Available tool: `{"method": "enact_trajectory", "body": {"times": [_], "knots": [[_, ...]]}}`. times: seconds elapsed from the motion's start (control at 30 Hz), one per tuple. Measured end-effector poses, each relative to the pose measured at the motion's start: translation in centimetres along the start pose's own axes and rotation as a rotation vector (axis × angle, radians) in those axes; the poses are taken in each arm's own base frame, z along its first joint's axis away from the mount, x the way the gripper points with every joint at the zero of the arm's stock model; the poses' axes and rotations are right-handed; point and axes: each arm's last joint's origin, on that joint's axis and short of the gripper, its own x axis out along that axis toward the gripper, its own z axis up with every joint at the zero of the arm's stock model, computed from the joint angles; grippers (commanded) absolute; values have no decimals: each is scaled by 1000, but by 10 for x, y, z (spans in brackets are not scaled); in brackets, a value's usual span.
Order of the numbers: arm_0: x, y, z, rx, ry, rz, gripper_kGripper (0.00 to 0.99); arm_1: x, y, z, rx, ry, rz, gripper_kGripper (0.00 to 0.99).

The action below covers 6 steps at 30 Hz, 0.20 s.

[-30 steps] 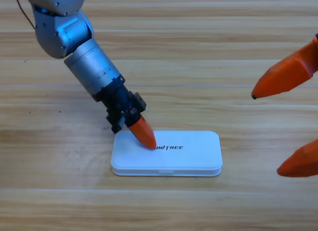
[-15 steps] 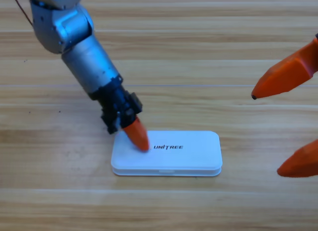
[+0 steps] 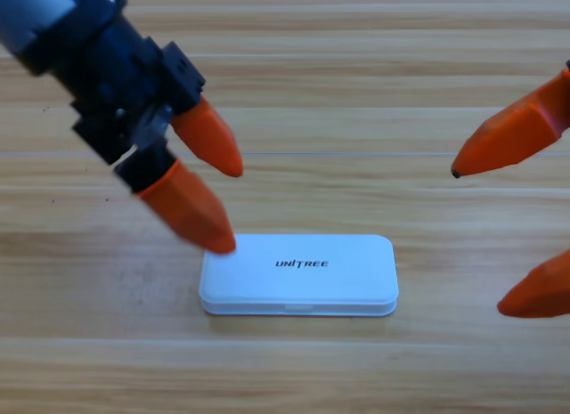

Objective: Clean up eraser and pencils

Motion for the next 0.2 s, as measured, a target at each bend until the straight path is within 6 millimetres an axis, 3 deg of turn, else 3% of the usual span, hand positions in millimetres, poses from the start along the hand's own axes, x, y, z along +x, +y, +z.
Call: {"method": "enact_trajectory", "body": {"times": [0.2], "knots": [[-13,-48,9,69,-39,-30,990,0,0,0,0,0,0,948]]}}
